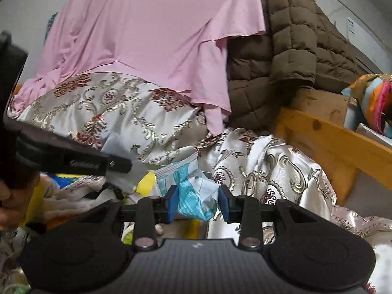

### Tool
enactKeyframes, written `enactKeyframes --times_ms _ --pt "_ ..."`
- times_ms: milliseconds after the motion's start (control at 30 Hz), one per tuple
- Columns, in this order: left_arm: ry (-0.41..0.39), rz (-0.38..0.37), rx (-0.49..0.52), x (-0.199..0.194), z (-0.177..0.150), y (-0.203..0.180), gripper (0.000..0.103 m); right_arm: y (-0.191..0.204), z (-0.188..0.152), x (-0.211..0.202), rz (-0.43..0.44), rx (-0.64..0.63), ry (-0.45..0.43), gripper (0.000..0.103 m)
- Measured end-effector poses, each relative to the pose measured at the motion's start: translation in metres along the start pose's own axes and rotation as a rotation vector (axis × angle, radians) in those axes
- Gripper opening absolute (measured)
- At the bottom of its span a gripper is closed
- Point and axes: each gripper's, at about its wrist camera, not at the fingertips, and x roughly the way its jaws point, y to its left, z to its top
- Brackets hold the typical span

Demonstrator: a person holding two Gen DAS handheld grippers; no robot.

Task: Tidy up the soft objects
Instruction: 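Lift the grey cloth with the left gripper while the right gripper carries the blue packet over the tray, then lower the grey cloth and blue packet into the tray and open both grippers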

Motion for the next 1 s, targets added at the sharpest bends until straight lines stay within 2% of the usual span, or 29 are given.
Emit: enactKeyframes --times_ms 133,300,600,733,800,867,1000 --pt "0.056 -0.013 -0.051 0.0 0.007 0.016 0.006 0.003 0.013 0.013 0.002 0.027 0.032 0.039" --pt "0.138 -0.01 -0.13 0.004 0.018 0.025 0.006 0.019 0.034 0.037 0.076 -0.065 0.115 0.04" --pt "0.233 0.109 -0.284 0.009 0.026 0.02 0.011 0.003 0.061 0.075 0.187 -0.084 0.242 0.043" --pt "0.285 0.151 -0.288 0.013 0.025 0.012 0.017 -0.009 0.068 0.092 0.237 -0.071 0.302 0.044" --pt "0.287 0.161 -0.279 0.013 0.025 0.008 0.018 -0.011 0.069 0.1 0.264 -0.081 0.326 0.044" --pt "0.278 0.18 -0.278 0.011 0.026 0.007 0.025 -0.013 0.068 0.107 0.284 -0.094 0.342 0.044" --pt "0.265 0.201 -0.292 0.013 0.023 0.01 0.03 -0.016 0.07 0.116 0.309 -0.111 0.336 0.048"
